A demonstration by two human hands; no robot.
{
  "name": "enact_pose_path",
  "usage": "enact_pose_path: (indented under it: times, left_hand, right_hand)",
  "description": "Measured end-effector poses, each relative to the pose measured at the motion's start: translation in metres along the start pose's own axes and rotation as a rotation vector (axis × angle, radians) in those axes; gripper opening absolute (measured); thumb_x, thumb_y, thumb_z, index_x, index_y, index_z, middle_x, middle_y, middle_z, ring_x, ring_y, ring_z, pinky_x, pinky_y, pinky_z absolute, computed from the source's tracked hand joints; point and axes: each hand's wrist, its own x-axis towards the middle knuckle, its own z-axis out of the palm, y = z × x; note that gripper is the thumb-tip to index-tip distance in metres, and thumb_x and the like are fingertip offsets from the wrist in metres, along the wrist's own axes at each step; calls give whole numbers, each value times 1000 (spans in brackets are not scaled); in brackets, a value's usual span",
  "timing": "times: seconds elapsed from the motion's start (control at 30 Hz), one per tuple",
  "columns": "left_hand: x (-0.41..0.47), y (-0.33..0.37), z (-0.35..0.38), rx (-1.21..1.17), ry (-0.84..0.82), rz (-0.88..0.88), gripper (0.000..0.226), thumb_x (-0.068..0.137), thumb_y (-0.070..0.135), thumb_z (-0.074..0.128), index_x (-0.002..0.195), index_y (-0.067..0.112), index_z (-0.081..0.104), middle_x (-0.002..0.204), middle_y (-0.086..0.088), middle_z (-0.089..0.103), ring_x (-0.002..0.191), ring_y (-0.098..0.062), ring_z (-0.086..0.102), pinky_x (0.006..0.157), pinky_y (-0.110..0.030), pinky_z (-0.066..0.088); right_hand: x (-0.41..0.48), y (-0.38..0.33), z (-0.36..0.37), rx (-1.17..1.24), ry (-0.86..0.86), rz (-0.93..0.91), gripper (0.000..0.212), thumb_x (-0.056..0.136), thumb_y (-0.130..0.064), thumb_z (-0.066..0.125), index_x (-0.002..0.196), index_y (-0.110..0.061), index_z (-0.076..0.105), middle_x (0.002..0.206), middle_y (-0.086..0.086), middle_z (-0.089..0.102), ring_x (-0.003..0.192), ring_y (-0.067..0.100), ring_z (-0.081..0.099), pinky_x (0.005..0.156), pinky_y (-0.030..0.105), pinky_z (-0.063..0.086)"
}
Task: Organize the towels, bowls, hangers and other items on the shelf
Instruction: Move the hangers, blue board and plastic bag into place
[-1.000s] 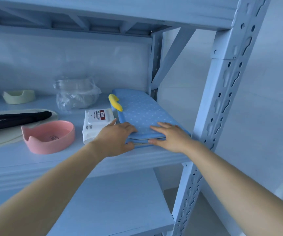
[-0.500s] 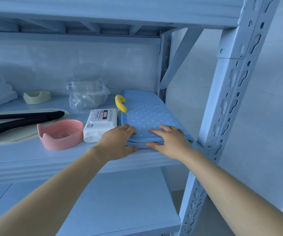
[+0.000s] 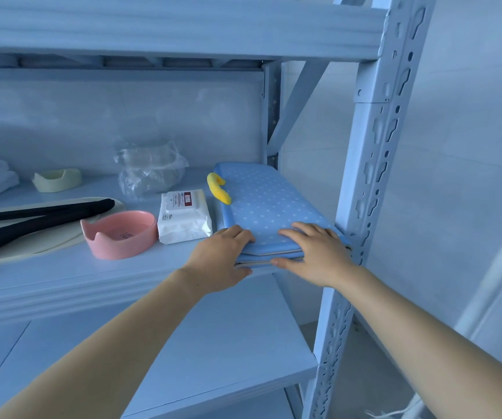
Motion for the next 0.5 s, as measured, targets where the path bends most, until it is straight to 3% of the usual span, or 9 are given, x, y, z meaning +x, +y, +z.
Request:
enact_pose_path:
  times: [0.2,0.33,0.5]
  left_hand:
    - [-18,8,3,-41,26,38,53,82,37,62,129,26,41,129,11,41,120,-12,41,85,-28,43]
    - [-38,0,2,-64,55,60,57,84,35,59,136,25,38,141,10,32,130,-10,33,94,-28,42]
    - [-56,-9,-3,-84,85,-7,59,88,37,55,141,28,32,151,5,22,133,-18,35,97,-30,39]
  right_hand:
    - [-23,-4,-9,-20,4,35,68,75,-76,44,134,-43,38,148,-10,30,137,10,25,110,35,18]
    - [-27,-19,-10,-19,16,43,72,73,-79,39,134,-41,39,148,-10,31,138,9,24,108,36,17]
    - [-28,-38,-4,18,9,56,75,73,-81,31,136,-42,37,148,-11,29,138,7,21,109,44,12]
